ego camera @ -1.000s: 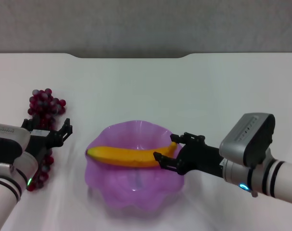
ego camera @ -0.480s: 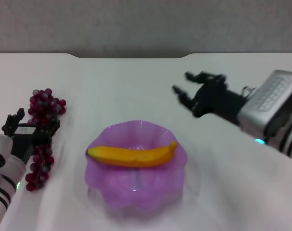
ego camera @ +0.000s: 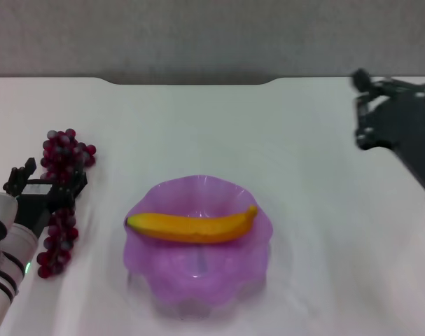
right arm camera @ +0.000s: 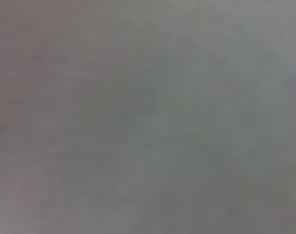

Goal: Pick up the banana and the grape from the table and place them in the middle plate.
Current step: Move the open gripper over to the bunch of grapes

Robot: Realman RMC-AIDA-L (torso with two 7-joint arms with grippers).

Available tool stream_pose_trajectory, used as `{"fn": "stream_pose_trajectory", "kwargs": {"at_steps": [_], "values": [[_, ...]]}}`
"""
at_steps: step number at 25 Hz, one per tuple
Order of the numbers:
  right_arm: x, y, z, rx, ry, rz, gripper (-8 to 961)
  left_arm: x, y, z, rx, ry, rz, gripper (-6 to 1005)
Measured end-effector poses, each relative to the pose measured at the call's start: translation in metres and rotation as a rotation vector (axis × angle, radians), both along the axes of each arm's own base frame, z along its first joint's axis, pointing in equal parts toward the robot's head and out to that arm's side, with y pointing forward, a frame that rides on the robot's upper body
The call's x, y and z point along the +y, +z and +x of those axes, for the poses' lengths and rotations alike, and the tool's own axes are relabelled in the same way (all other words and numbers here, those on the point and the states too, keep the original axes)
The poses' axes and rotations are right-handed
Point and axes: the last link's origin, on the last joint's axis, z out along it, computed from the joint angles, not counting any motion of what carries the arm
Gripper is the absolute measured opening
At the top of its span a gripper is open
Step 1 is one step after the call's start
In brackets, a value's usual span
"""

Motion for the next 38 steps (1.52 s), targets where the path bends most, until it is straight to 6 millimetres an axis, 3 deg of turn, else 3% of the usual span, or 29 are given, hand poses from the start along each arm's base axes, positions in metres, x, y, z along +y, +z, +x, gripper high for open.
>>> {"fn": "stream_pose_trajectory", "kwargs": {"at_steps": [6,10,15,24,38], "values": [[-0.021,0.013,0.032,0.115,-0.179,0.239,-5,0.001,0.003,-0.004,-0.028,0.035,0.020,792],[-0.046,0.018,0.060,0.230,-0.302,0.367,-1,0.004,0.002,-0.006,-0.035,0.057,0.006,790],[-0.070,0.012,0.077,0.269,-0.362,0.434,0,0.015,0.000,-0.005,-0.046,0.093,-0.032,787],[-0.069,0.004,0.071,0.263,-0.352,0.402,0,0.022,-0.004,-0.014,-0.008,0.151,-0.105,782],[-0.064,-0.006,0.057,0.270,-0.306,0.355,0,0.013,-0.009,-0.035,0.069,0.219,-0.181,775]]}}
